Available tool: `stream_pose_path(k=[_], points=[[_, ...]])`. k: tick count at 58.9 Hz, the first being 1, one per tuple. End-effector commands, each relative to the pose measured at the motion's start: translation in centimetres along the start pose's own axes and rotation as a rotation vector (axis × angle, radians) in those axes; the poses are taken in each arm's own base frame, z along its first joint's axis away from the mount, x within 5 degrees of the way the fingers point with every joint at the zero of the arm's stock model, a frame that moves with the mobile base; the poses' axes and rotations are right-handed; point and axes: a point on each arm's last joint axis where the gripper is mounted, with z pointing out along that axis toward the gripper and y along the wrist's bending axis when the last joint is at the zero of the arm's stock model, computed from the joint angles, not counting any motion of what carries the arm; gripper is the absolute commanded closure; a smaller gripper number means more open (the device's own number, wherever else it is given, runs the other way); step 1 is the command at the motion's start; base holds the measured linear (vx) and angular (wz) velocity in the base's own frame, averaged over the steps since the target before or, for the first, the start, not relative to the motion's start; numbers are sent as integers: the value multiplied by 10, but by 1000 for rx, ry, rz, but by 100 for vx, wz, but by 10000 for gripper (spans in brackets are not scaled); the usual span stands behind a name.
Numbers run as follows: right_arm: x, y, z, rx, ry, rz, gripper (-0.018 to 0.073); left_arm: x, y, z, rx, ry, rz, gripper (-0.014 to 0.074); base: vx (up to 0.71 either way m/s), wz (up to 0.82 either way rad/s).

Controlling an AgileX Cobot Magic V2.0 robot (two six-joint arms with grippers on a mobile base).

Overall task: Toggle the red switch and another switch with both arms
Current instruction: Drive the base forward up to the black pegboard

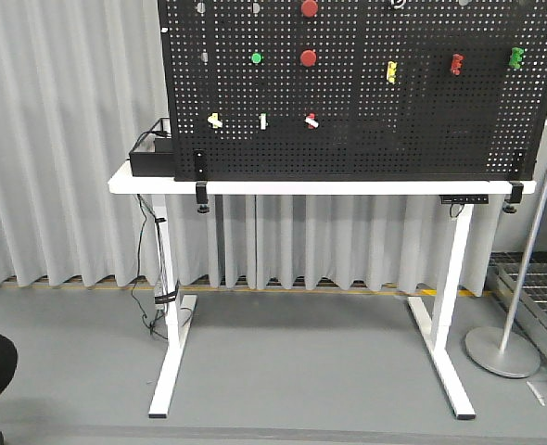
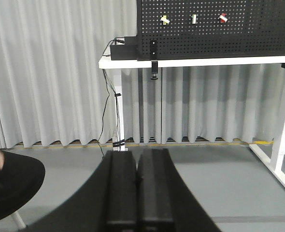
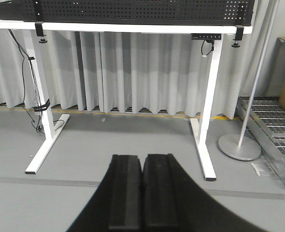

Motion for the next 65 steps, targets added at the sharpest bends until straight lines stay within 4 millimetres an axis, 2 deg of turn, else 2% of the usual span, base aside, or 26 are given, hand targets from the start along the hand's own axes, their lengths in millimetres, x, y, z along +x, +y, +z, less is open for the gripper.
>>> stream_pose_path(k=[1, 65], points=[[-6, 0, -1, 1, -85, -11, 566, -3, 0, 0, 1, -70, -16, 594, 0, 0], [-6, 0, -1, 1, -85, -11, 566, -3, 0, 0, 1, -70, -16, 594, 2, -1]])
